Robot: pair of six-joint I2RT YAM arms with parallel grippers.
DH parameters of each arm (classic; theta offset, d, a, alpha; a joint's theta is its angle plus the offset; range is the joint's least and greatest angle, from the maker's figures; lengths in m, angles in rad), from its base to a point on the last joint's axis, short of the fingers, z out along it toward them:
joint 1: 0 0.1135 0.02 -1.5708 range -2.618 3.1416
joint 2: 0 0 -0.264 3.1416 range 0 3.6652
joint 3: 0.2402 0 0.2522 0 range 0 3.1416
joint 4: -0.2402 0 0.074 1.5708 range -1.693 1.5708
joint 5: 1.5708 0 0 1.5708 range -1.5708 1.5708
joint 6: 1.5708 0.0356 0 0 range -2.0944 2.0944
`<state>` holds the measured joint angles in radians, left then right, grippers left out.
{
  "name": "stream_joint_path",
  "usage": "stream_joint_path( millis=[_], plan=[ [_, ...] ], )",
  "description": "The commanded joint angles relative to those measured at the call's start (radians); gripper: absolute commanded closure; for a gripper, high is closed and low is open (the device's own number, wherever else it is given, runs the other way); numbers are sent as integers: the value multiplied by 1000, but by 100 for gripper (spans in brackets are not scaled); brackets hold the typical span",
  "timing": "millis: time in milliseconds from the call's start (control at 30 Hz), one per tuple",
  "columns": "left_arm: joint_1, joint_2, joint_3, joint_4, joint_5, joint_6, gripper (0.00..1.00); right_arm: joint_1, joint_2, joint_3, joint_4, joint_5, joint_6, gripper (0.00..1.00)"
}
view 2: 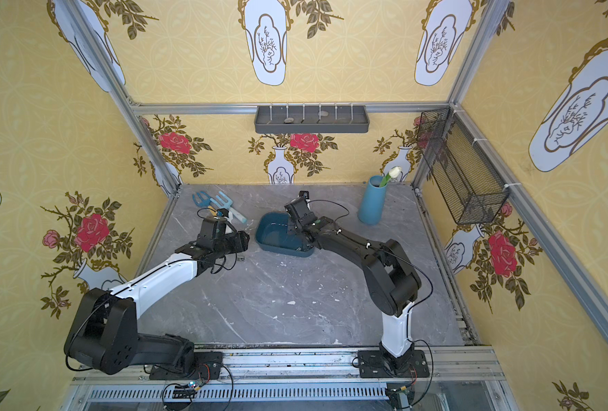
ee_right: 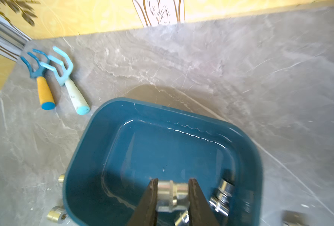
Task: Take out the socket from the storage box
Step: Pick up the socket head from the storage box, then place the socket head at the center of the board.
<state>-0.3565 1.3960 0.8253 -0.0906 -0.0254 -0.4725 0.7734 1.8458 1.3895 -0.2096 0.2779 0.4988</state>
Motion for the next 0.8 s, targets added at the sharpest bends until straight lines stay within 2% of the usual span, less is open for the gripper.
stream_joint_path(
  millis=[0, 167, 400, 767],
  plan=[
    [1, 4, 11, 9, 15, 0, 37, -6, -67, -43, -24, 77, -22, 74],
    [1, 11, 21, 6, 25, -2, 37, -55, -166, -167, -42, 100, -20, 74],
    [1, 21, 28, 5, 34, -8, 37, -175, -274, -377, -30, 34, 21, 74],
    [1, 37, 41, -3, 49, -8, 37, -235, -221, -474, -5, -30, 52, 73]
  ],
)
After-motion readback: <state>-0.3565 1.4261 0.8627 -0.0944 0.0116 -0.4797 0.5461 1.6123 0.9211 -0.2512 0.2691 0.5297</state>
